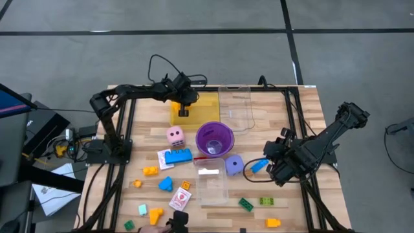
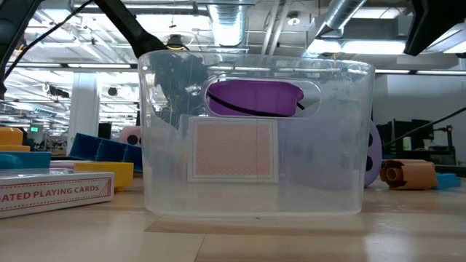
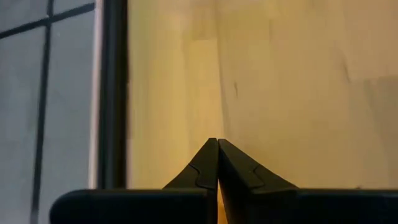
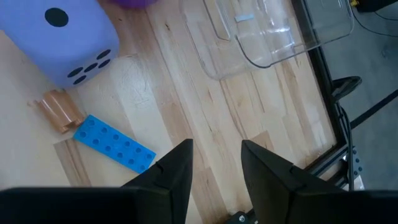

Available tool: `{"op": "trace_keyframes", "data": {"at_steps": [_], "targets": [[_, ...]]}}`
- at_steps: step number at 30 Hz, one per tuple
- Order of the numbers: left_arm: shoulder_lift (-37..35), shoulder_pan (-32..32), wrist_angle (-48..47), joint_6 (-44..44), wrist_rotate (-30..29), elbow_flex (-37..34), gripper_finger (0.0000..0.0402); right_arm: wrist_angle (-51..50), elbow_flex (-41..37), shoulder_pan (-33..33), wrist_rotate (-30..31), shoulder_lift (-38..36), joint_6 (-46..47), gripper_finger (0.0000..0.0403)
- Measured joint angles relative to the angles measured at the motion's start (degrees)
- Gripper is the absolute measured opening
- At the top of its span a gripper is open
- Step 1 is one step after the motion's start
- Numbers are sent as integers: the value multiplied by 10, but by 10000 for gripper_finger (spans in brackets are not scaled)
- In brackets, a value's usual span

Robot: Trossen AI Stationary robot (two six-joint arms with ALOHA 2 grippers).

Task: Pick & Place Toys
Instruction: Put the yellow game piece into the yellow bin

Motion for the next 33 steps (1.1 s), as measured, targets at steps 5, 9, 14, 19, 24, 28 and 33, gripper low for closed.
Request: {"op": "trace_keyframes", "data": {"at_steps": [5,9,14,19,24,28,33], "targets": [[-36,3,-34,0,1,0,1,0,0,1,0,0,0,129],[-63,4,-61,0,3,1,2,0,0,2,0,0,0,129],[-81,4,-102,-2,3,1,1,4,0,2,0,0,0,129],[-85,-1,-153,-14,4,1,1,4,0,8,0,0,1,129],[-85,-14,-213,-37,42,1,2,5,0,18,0,0,11,129],[-85,-34,-259,-57,64,1,1,2,0,27,0,0,20,129],[-104,-68,-286,-66,64,1,1,-8,0,32,0,0,20,129]]}}
